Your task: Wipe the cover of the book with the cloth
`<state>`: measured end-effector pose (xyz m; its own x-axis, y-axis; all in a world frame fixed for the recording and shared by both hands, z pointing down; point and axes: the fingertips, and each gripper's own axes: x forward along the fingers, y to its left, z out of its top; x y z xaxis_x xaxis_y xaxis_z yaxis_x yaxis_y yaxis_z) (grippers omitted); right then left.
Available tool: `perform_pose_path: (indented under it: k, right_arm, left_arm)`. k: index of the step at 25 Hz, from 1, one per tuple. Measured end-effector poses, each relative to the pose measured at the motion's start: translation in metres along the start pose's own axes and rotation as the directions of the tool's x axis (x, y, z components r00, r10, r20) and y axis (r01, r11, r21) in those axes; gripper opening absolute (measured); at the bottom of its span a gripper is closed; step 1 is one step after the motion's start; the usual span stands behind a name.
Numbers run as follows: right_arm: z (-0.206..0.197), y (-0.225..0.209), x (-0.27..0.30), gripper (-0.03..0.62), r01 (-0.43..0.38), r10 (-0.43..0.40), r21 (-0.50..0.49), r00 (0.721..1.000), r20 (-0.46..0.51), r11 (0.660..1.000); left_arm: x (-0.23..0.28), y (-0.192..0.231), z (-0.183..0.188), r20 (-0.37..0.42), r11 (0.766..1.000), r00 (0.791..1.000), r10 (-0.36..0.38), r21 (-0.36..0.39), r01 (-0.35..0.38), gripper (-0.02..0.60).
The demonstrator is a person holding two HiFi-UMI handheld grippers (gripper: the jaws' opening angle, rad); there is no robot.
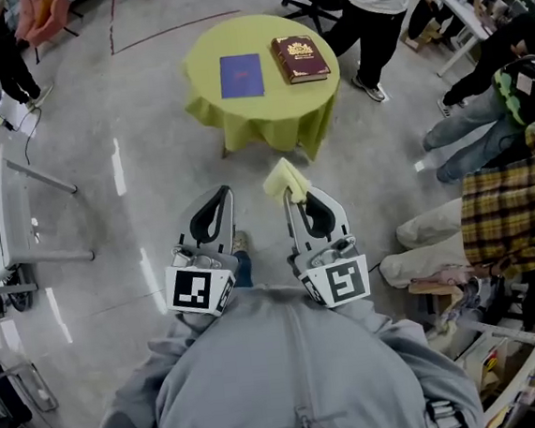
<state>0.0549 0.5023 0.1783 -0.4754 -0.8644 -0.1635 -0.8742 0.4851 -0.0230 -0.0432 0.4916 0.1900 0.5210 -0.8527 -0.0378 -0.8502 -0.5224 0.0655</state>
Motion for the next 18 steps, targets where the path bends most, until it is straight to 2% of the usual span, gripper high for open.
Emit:
perform_pose_path:
  k: [3,12,18]
  right_arm:
    - [-0.014,-0.018,0.042,0.057,0.011,-0.011,-0.006,0.996,-0.086,1.0]
    - [-0.036,-0.059,0.142,0.057,0.076,-0.075,0.007,0.991,-0.111,0.997]
    - [-0.04,-0.07,0.18,0.057,0.114,-0.114,-0.003,0.988,-0.104,0.993]
  left_arm:
    - [0.039,0.03,0.008,0.012,1.0,1.0,-0.026,0.006,0.025,0.018]
    - [0.127,0.109,0.009,-0.003,0.998,0.998,-0.062,-0.014,0.062,0.018]
    - [0.156,0.137,0.007,-0.007,0.995,0.995,-0.099,-0.029,0.099,0.018]
